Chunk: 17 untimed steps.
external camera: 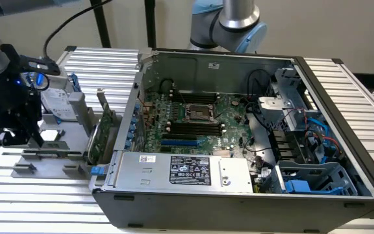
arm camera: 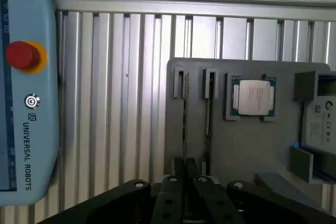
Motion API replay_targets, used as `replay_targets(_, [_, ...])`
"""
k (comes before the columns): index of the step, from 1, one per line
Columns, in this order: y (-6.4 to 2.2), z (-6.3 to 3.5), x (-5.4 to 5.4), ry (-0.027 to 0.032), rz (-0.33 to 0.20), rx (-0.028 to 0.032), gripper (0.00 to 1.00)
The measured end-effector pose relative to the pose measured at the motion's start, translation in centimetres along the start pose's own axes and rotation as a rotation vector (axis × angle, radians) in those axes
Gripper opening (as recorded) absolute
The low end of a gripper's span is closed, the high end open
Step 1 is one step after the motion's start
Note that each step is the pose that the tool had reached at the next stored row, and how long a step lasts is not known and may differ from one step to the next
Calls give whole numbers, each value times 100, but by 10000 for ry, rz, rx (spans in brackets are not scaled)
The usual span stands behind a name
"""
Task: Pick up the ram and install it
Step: 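Pick up the ram and move it above insertion slot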
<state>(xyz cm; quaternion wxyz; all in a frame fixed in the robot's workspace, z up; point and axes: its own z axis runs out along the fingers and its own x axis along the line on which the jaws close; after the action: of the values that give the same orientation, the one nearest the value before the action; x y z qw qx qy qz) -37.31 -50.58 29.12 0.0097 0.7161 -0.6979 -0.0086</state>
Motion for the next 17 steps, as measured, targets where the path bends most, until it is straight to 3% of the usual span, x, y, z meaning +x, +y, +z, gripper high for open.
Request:
replay_targets(6, [-187, -257, 5, -5, -1, 0, 0])
replay_targets(17, [-673, -681, 19, -31, -2, 0, 0])
